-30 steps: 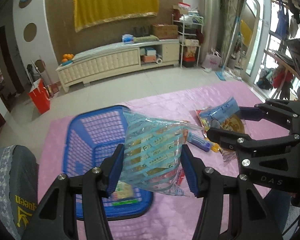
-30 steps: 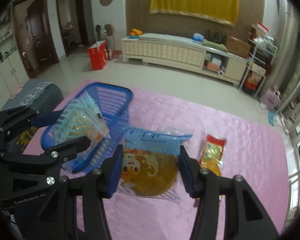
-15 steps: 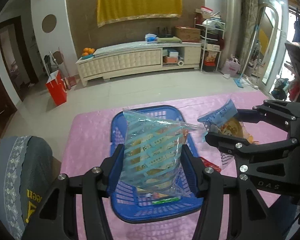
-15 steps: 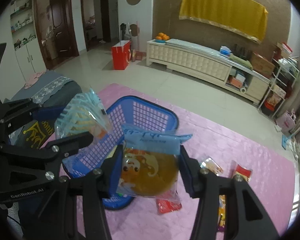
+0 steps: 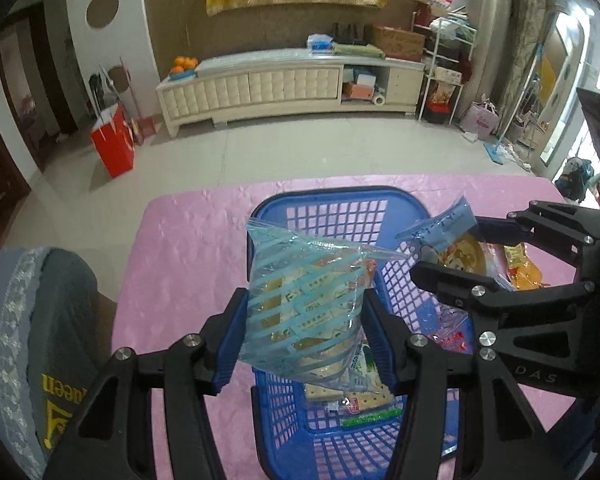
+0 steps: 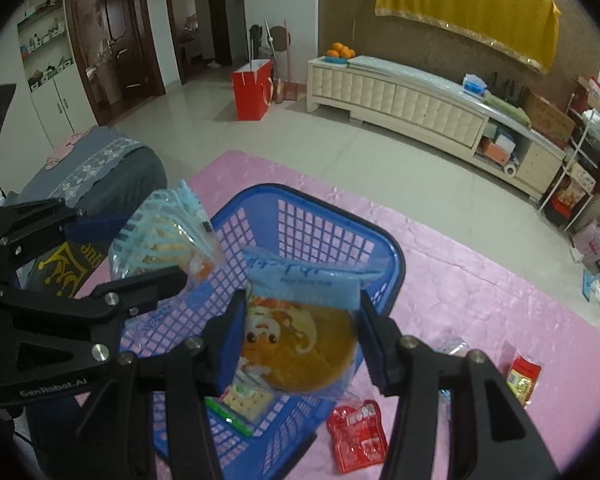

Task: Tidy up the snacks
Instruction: 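Carry both snacks over the basket and release them inside, then move both grippers back over the remaining snacks on the bed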

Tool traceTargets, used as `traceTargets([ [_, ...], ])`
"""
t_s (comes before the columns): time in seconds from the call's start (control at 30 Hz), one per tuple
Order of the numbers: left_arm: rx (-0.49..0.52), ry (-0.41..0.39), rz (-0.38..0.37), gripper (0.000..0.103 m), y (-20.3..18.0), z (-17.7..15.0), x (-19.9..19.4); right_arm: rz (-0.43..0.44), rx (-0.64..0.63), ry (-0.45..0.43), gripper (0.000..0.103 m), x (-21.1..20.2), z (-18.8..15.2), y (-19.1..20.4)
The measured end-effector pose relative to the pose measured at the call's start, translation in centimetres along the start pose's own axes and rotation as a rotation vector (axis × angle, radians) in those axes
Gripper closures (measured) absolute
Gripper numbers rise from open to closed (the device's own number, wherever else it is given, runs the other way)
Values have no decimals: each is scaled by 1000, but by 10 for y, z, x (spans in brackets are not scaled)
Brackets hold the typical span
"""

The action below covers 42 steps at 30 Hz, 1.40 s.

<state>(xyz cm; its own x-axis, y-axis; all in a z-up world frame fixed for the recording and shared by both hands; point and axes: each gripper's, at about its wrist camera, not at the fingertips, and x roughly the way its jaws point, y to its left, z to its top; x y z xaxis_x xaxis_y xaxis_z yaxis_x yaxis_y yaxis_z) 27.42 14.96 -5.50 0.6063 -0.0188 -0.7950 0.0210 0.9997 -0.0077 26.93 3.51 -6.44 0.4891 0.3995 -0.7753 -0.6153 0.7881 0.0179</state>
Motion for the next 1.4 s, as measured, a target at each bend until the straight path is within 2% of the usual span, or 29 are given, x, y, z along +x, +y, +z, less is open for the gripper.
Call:
traceTargets([
  [0.13, -20, 19, -7, 49, 9, 4, 17, 9, 8, 16, 46, 15, 3, -5],
  [0.27, 1, 21, -9, 48, 10, 11, 28, -35, 1, 20, 46, 26, 7, -11],
  [0.37, 18, 15, -16, 47, 8, 19, 33, -11, 7, 24, 46, 31, 9, -16],
  [0.5, 41, -27, 15, 30, 5, 27, 32, -15, -15, 20, 45, 33, 12, -18],
  [0.57, 42, -31, 19, 29, 6, 27, 30, -29, -25, 9, 38, 32, 14, -17],
  [0.63, 30, -29, 14, 29, 10, 28, 28, -40, -29, 2, 23, 30, 13, -19],
  [0.73, 27, -27, 28, 28, 11, 25, 21, -43, -18, -18, 14, 19, 9, -24],
  [0.83, 27, -33, 26, 28, 10, 22, 11, -40, 4, -40, 12, 5, 7, -28],
  [1.03, 60, -69, 9, 28, -12, 16, -21, -80, 14, -56, 12, -30, 0, -35],
  [1.2, 111, -87, 11, 28, -38, 12, -45, -86, 78, -80, 12, -65, -10, -50],
  [1.4, 165, -121, 8, 24, -73, 9, -73, -108, 97, -96, 12, -98, -26, -60],
])
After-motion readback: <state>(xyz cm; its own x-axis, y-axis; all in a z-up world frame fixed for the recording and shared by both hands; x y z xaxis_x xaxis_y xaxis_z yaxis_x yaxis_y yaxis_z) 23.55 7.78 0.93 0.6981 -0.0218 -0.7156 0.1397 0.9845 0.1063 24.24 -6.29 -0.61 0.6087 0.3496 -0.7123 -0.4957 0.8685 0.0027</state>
